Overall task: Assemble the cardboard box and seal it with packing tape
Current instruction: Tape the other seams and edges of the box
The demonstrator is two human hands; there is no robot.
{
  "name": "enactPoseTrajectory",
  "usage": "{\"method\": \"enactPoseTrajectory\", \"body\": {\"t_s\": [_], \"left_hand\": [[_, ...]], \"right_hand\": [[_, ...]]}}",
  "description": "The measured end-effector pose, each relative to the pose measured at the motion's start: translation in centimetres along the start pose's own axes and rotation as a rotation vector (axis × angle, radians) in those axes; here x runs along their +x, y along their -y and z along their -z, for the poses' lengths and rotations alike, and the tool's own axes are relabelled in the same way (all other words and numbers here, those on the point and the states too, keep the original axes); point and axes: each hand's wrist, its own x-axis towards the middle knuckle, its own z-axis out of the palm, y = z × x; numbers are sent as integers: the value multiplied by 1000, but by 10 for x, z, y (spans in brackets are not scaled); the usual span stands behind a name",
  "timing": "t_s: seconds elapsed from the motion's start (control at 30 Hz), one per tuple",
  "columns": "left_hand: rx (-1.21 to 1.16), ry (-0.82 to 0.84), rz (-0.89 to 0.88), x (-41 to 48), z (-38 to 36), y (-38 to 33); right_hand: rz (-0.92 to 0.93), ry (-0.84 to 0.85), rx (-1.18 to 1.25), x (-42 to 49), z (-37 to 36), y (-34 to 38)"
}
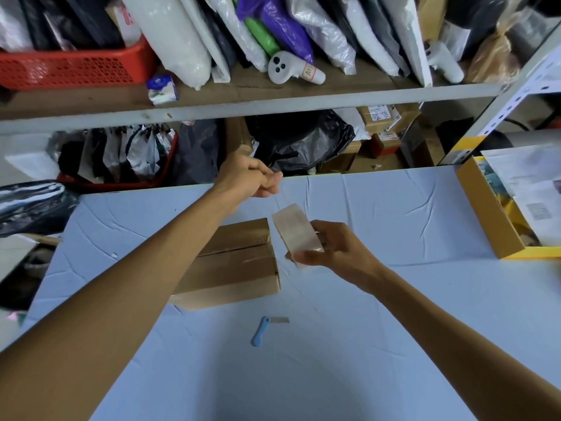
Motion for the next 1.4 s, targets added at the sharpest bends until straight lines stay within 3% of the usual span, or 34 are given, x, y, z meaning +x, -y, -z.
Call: {"method": "enactPoseTrajectory", "body": {"t_s": [0.23,0.37,0.53,0.7,0.97,1.13,1.4], "left_hand": [[-7,43,-10,-10,-10,15],[-55,-1,-9,-7,0,21],[2,151,-142,-12,3,24],[-7,234,-97,-7,13,30],[2,153,-98,-2,8,36],[48,241,-69,5,8,47],[166,272,-146,12,7,56]], "right_hand": [[-22,-193,-108,-26,-19,-2],[-221,-235,-90,-41,-34,5],[-452,-362,35,-60,-59,13],[-464,-339,27,-66,-70,29],[-581,-414,28,-63,-70,43],[-613,-387,50,-60,-74,42],[-658,-436,134,-47,-89,31]]}}
